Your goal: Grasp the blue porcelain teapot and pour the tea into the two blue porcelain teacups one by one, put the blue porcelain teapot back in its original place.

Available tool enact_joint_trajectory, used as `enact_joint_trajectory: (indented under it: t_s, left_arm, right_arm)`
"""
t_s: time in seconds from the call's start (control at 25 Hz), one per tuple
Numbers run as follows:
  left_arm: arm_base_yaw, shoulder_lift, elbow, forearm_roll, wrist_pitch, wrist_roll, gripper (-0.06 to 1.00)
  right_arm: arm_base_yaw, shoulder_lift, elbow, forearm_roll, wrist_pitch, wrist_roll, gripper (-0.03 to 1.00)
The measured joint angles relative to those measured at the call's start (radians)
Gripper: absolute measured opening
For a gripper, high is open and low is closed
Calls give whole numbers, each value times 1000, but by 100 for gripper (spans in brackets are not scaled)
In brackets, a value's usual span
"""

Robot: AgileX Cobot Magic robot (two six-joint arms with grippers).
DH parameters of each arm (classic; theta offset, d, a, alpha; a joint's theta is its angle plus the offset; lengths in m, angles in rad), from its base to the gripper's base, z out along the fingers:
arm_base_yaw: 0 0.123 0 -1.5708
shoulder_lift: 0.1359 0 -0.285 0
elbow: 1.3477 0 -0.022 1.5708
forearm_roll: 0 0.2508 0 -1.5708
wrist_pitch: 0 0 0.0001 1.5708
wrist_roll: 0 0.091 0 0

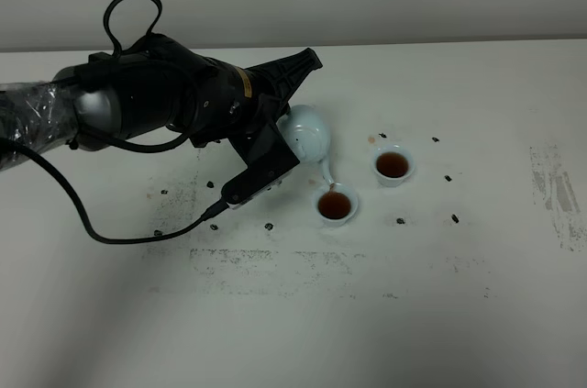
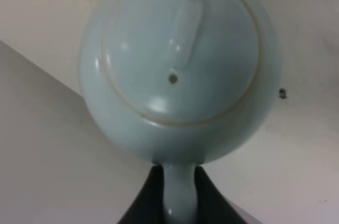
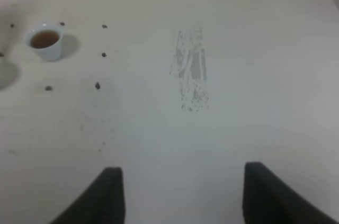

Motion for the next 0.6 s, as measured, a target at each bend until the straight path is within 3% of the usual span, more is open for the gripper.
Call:
enact_joint_trajectory:
  t_s: [0.32,0.44,0.6]
  left_arm:
    - [0,0,0,-4,0,-14,4]
    - [0,0,0,-13,6,-55,4]
    - [0,-1,0,-84,31,-153,4]
  right_arm:
    - [0,0,0,0,0,0,47]
    - [0,0,0,0,0,0,47]
    - [0,0,0,0,0,0,47]
